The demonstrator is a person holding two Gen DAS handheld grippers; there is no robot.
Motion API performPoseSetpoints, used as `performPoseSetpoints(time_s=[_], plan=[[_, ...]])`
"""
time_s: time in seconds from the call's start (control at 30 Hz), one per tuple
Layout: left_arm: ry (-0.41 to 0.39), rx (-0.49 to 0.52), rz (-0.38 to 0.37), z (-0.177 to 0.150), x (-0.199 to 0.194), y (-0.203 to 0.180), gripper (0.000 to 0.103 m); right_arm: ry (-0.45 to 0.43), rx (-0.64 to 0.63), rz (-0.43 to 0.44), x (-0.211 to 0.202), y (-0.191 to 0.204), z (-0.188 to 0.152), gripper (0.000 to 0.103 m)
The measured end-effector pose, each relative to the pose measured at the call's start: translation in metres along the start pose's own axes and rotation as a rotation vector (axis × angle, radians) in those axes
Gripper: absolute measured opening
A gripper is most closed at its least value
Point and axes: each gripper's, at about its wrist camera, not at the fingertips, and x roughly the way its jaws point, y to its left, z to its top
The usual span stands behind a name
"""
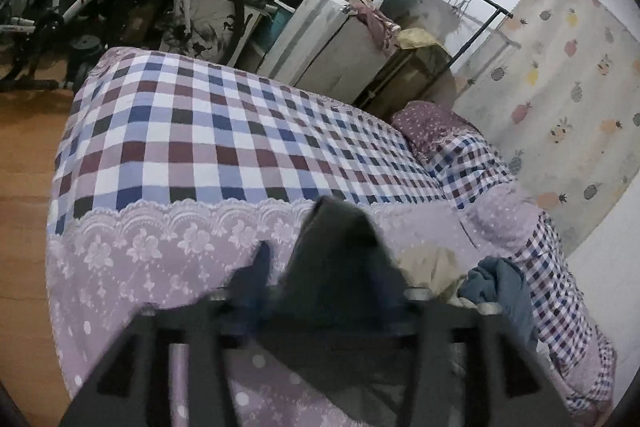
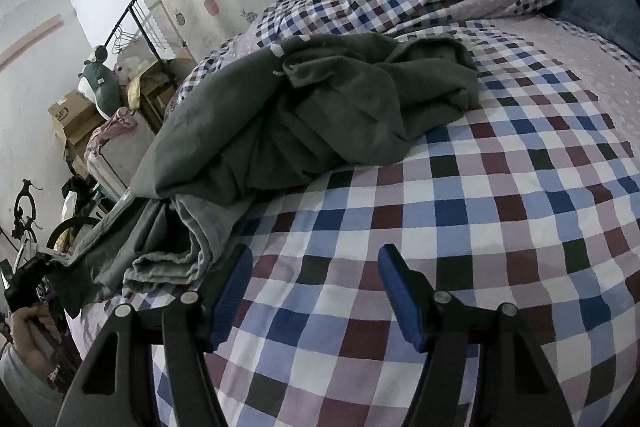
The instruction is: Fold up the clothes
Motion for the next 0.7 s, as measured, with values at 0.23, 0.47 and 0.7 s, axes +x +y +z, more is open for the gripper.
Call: performPoseSetpoints(time_s=[0.23,0.47,0.7], plan=[[-0.006,-0.039,0.161,-0.002,-0.002,0.013,0.082,0.01,0.011,0.009,0.0,-0.003,-0.002,0.07],[-0.149,0.012,0.337,-0.002,-0.016,0.014,0.082,0.008,0.018,0.009,-0.003,-0.008,-0.002,0.07],[-0.304,0.042,0.392,0.001,-0.047,0.012,0.082,0.009,0.029,0.003,-0.005,-0.012,-0.002,0.07]])
